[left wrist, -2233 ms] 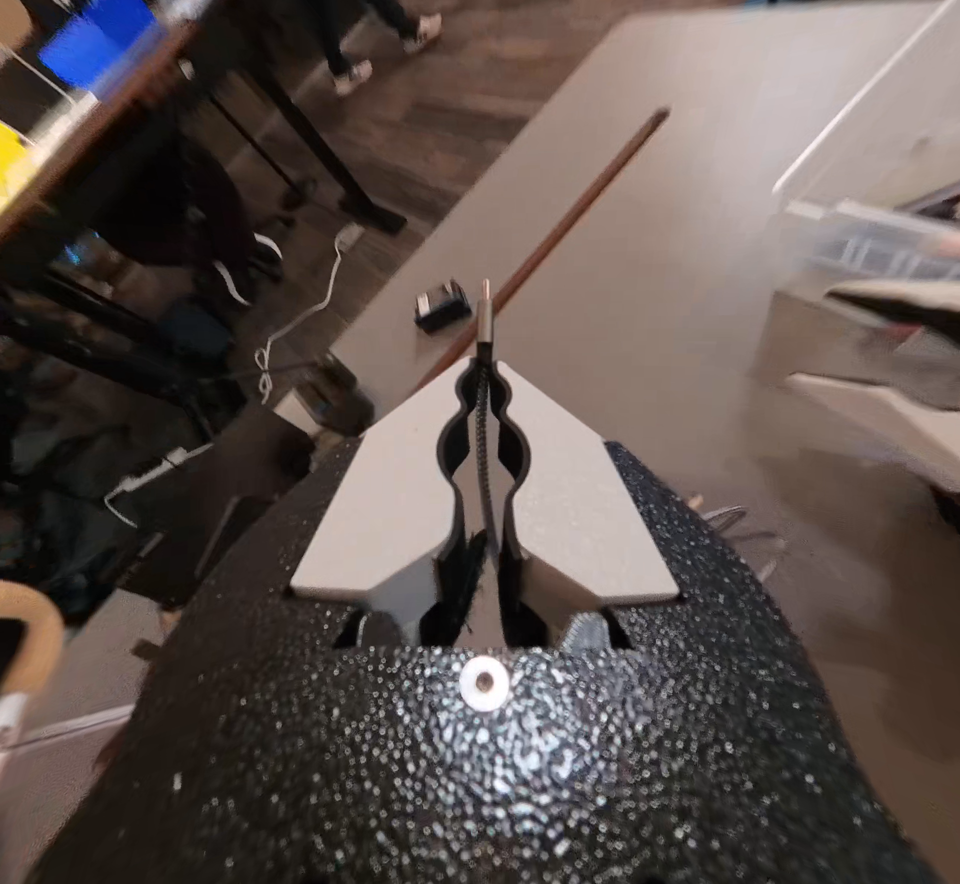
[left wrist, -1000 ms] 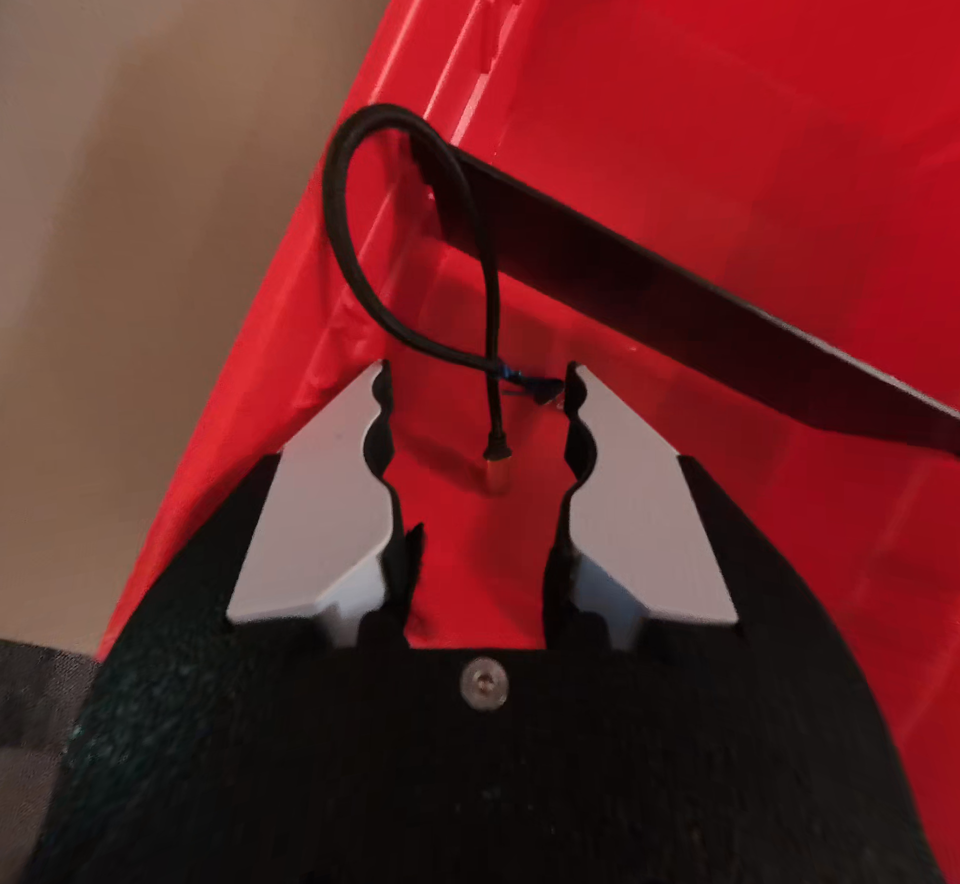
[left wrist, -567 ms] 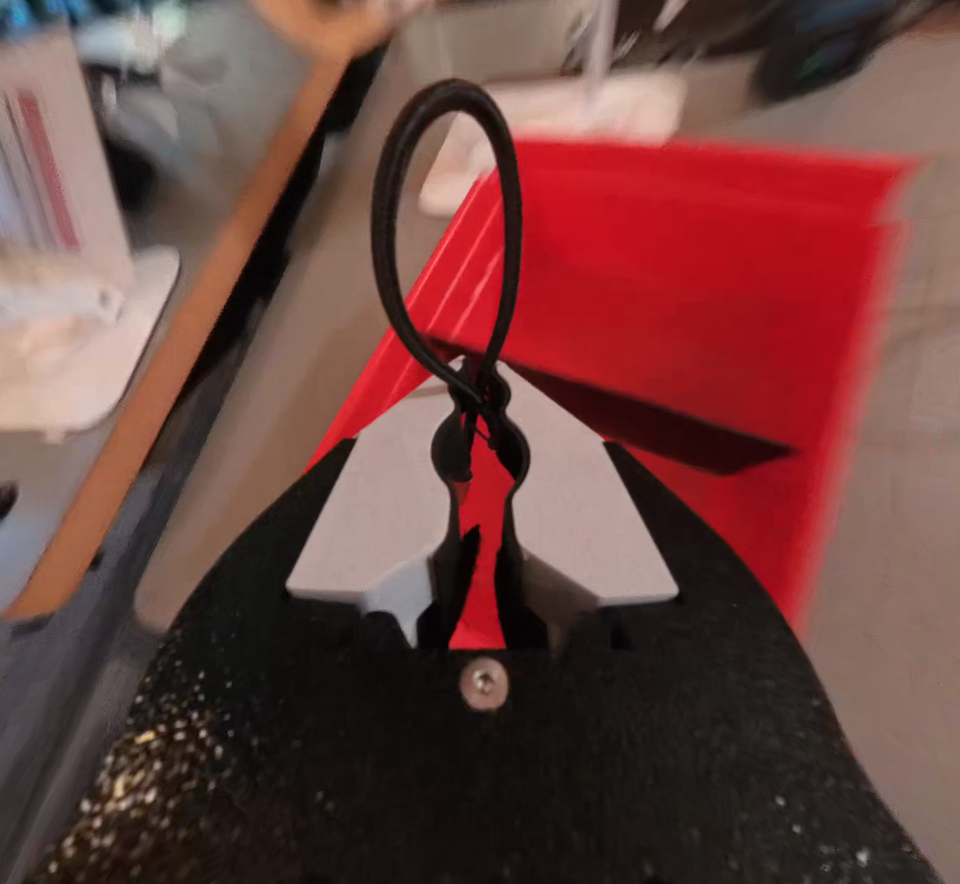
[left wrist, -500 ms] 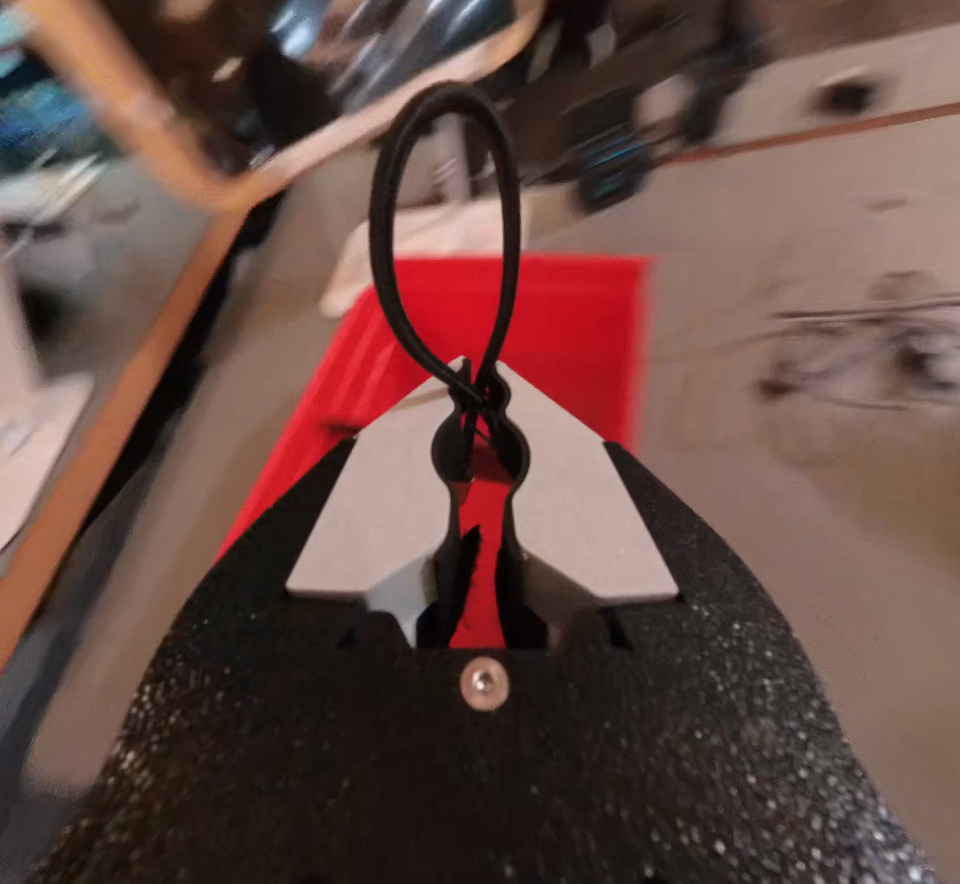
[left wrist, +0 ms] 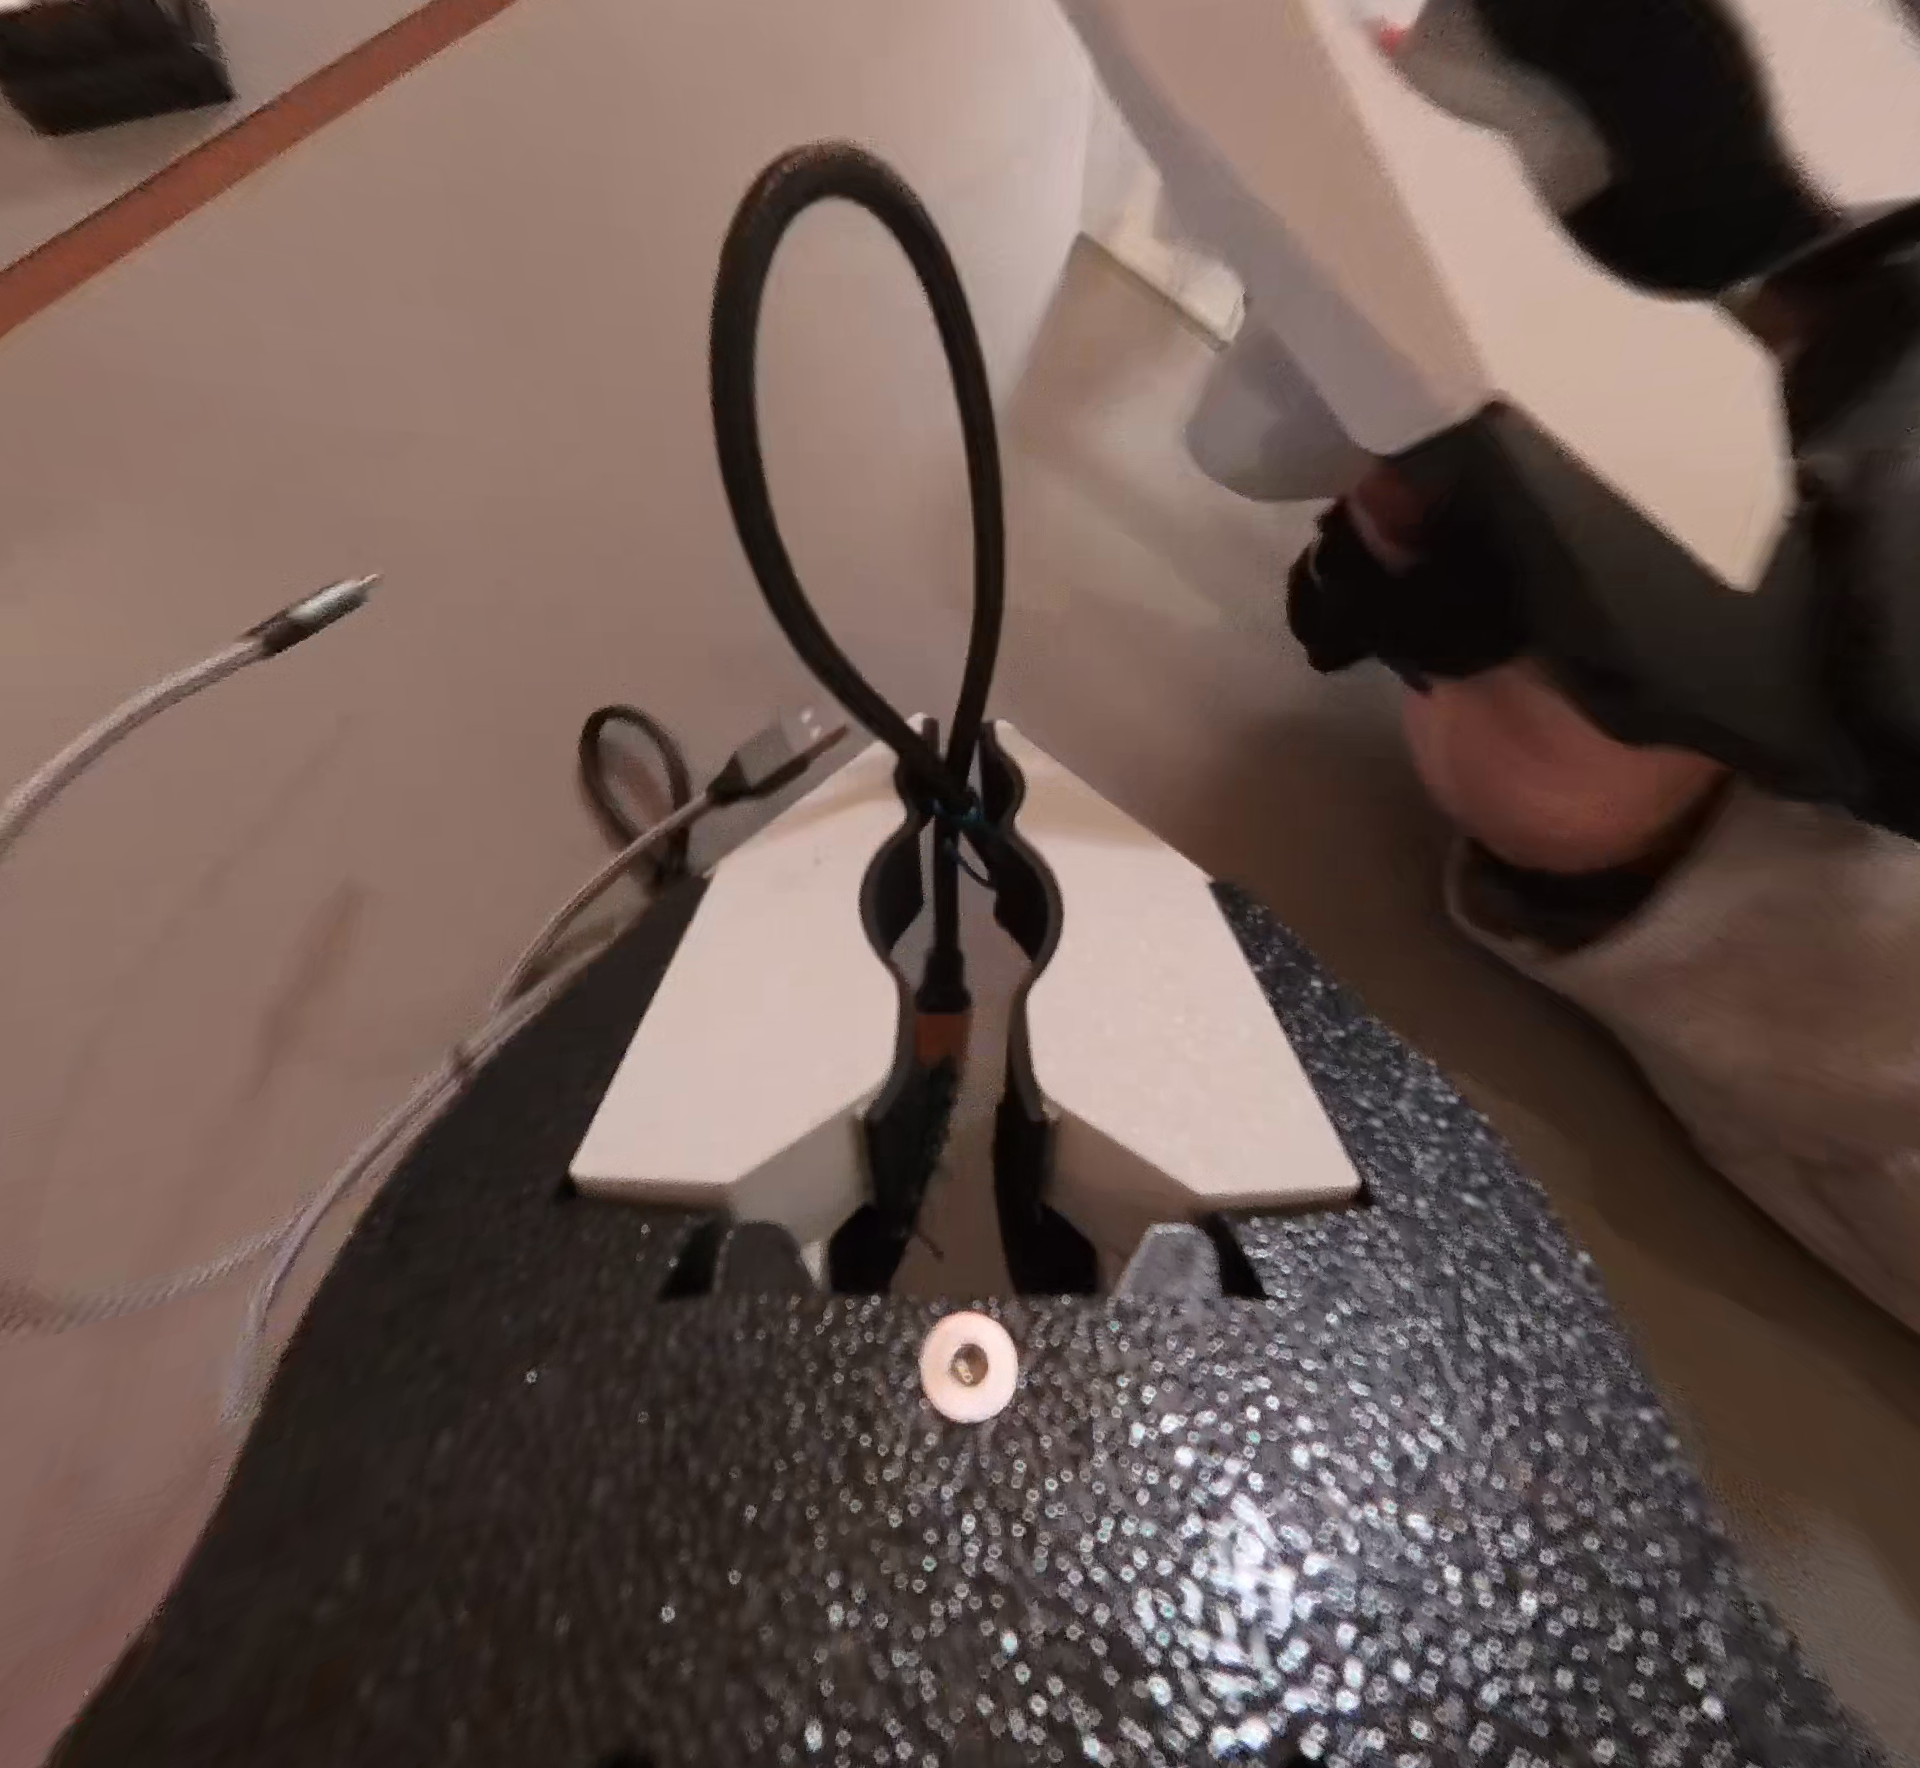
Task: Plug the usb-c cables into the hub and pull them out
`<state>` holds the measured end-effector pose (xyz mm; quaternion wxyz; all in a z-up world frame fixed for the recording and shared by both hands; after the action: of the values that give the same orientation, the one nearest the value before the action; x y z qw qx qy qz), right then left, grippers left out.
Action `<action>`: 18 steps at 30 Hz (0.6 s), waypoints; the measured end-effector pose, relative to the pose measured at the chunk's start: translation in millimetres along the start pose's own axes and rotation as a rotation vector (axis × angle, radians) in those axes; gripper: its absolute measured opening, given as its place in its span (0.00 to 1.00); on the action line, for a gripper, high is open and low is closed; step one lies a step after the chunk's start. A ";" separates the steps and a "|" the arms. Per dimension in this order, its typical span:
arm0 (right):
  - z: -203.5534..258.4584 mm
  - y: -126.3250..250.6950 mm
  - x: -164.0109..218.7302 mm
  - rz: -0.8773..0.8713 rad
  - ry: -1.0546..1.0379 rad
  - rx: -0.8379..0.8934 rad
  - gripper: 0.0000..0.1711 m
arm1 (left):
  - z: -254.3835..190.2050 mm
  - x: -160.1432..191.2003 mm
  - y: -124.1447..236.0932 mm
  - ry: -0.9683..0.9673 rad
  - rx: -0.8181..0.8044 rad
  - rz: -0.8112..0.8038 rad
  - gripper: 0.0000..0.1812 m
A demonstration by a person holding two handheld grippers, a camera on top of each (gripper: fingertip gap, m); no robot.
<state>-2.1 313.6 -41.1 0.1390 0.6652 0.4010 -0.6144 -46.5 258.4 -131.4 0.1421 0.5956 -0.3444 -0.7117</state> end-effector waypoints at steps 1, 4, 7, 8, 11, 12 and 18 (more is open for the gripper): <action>-1.0 0.2 0.6 0.002 -0.002 0.005 0.19 | -3.6 0.3 -11.3 0.000 0.025 0.003 0.04; -0.3 0.0 0.4 0.004 0.000 0.002 0.19 | -13.3 -4.4 -26.6 -0.006 0.053 -0.053 0.24; 1.0 0.0 -0.7 0.001 0.003 -0.002 0.19 | -35.4 -4.6 -0.3 -0.047 0.137 -0.123 0.53; 1.1 -0.2 -0.4 0.001 0.001 -0.003 0.19 | -37.0 -2.7 14.8 -0.075 0.127 -0.166 0.53; 1.5 -2.4 0.4 0.003 -0.011 -0.007 0.19 | -23.5 6.2 66.7 -0.106 0.019 -0.358 0.43; 2.5 -3.2 0.4 0.003 -0.009 -0.011 0.19 | -9.1 11.4 82.6 -0.092 -0.060 -0.415 0.37; 25.7 -6.9 -4.8 -0.009 0.028 -0.120 0.19 | 86.5 80.5 93.2 0.002 -0.349 -0.164 0.38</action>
<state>-24.8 298.8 -39.9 0.1703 0.6623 0.4422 -0.5804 -167.8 169.6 -125.6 0.1850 0.5887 -0.1658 -0.7693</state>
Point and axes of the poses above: each gripper's, where its closed fingertips meet, y back along the fingers, x out of its underside, z = x × y across the jaws, the point moved 1 cm from there along y, back along the fingers, and after that the axes turned 9 degrees about -x, right-handed, at the moved point
